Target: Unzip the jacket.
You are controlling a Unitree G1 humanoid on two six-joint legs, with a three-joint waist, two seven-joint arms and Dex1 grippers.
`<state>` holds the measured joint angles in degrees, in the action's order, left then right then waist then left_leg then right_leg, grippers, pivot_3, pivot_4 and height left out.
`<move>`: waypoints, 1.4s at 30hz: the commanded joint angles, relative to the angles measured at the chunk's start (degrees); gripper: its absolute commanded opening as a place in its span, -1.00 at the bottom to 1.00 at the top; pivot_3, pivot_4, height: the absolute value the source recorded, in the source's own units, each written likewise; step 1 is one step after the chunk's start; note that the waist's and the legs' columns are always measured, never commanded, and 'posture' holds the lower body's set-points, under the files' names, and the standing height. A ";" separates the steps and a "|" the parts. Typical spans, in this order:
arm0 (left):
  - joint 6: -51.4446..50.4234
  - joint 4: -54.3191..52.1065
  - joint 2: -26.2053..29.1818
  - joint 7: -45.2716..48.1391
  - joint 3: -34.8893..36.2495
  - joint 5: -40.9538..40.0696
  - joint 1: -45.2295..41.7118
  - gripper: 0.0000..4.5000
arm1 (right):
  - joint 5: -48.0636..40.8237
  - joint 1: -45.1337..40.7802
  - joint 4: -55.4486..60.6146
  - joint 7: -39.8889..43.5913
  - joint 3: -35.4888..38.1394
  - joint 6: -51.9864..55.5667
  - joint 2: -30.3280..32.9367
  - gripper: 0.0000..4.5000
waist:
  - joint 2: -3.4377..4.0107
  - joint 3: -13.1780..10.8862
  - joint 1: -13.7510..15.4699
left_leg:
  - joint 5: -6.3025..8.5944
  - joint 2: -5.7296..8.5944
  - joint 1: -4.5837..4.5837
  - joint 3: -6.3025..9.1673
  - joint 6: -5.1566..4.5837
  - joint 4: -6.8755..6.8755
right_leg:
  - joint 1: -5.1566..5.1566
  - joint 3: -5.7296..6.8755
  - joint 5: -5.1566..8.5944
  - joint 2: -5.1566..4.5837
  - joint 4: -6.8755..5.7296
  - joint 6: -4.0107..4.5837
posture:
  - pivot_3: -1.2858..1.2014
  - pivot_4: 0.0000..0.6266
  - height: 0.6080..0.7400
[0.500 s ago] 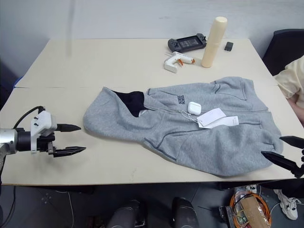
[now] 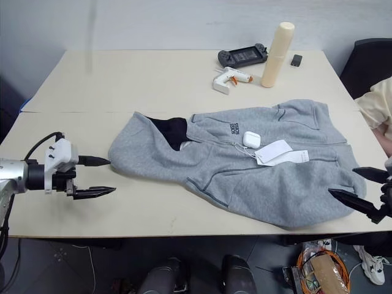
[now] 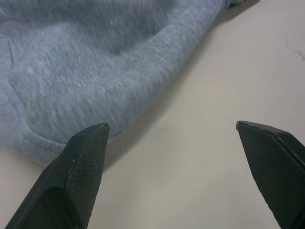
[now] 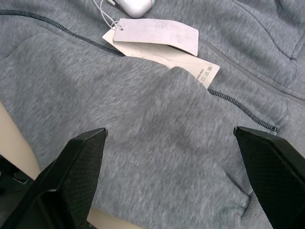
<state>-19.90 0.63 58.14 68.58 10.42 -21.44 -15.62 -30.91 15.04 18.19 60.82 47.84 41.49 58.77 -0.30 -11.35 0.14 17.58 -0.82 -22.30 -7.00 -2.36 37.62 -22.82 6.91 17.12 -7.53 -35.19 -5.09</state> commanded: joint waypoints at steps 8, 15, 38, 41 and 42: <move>-7.26 -4.68 -11.30 -9.28 -0.74 -5.42 -9.91 1.00 | -7.29 -5.32 7.35 -7.33 -0.20 5.74 -3.85 0.99 | -0.01 0.00 0.58 | -0.02 0.01 -0.01 0.02 -0.08 0.37 | 0.06 -0.01 -0.01 -0.01 -0.32 -0.02 | 0.03 -0.52 1.00; -15.67 -12.20 -21.61 -13.00 -9.62 -8.33 -18.91 1.00 | -14.93 -12.55 18.45 -17.08 -5.82 10.77 -6.09 0.99 | -0.06 0.02 1.22 | -0.04 0.02 -0.02 0.04 -0.07 0.46 | 0.12 -0.02 -0.02 0.06 -0.52 -0.04 | 0.03 -0.52 1.00; -2.30 -0.30 -24.09 -0.29 -18.90 -0.59 -29.42 1.00 | 29.14 -63.14 -37.22 -9.39 -63.73 -25.88 -10.59 0.99 | -0.07 0.02 -0.34 | -0.26 0.07 -0.25 -0.06 -0.17 0.63 | -0.03 0.09 -0.02 0.39 -0.56 -0.06 | 0.03 -0.52 1.00; -2.13 -0.43 -24.09 -0.69 -18.66 -0.45 -29.42 1.00 | 30.43 -65.37 -41.76 -7.48 -63.85 -28.60 -13.09 0.99 | -0.07 0.02 -0.34 | -0.27 0.07 -0.25 -0.03 -0.17 0.67 | -0.03 0.09 -0.02 0.33 -0.61 -0.06 | 0.03 -0.52 1.00; -2.12 -0.48 -24.09 -0.77 -18.61 -0.45 -29.42 1.00 | 31.14 -66.15 -43.43 -7.40 -63.94 -29.43 -14.13 0.99 | -0.07 0.02 -0.36 | -0.27 0.07 -0.26 -0.04 -0.17 0.67 | -0.03 0.09 -0.02 0.30 -0.61 -0.06 | 0.03 -0.52 1.00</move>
<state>-22.97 1.16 33.94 68.17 -9.75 -21.99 -44.25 -0.60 -49.18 -23.94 52.88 -16.57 14.22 45.19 -0.37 -11.33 -0.22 17.31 -0.75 -22.55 -7.04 -2.53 38.29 -22.84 6.99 17.10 -7.24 -35.80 -5.15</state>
